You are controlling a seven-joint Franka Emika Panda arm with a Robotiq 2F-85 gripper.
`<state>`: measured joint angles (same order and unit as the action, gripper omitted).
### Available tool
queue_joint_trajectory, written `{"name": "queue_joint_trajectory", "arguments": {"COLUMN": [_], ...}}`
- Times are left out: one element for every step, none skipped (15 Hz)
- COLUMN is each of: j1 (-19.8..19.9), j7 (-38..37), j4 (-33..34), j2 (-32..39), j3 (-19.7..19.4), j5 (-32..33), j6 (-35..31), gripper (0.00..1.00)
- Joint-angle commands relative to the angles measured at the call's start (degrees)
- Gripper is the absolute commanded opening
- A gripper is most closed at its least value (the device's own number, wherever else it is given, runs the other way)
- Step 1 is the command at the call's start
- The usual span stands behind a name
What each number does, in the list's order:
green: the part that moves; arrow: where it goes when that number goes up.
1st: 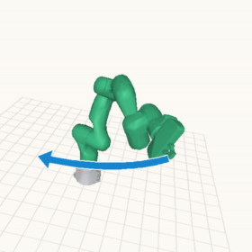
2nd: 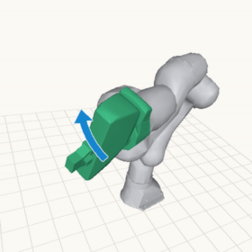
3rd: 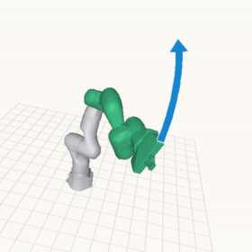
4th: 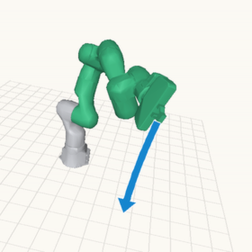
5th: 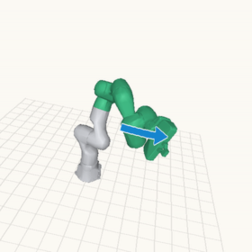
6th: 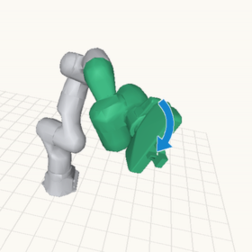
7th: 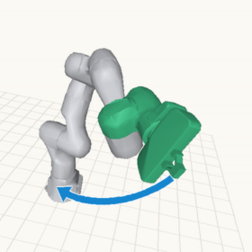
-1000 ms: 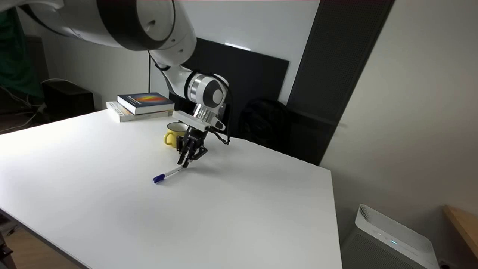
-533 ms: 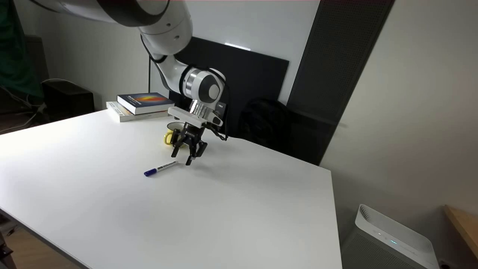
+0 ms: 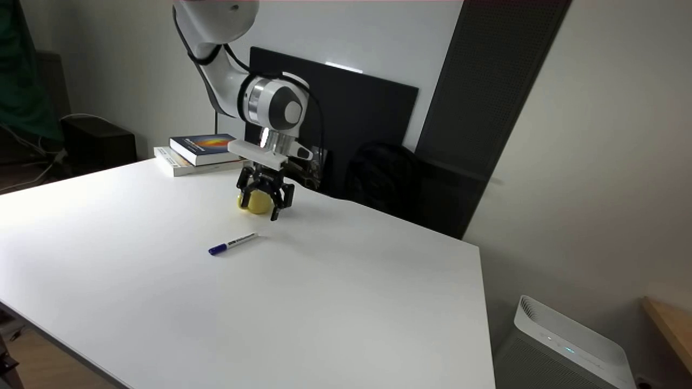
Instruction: Take the marker from the cup and put it on the table
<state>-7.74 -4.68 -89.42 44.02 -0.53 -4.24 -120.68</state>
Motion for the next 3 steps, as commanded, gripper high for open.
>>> {"name": "queue_joint_trajectory", "arguments": {"j1": [0.73,0.69,0.68], "j7": [-0.49,-0.48,-0.48], "j4": [-1.11,-2.04,-2.58], "j2": [-0.78,-1.38,-1.76], "j3": [1.09,1.12,1.12], "j5": [0.92,1.00,1.05], "j6": [-0.75,-1.24,-1.46], "gripper": [1.00,1.00,1.00]}}
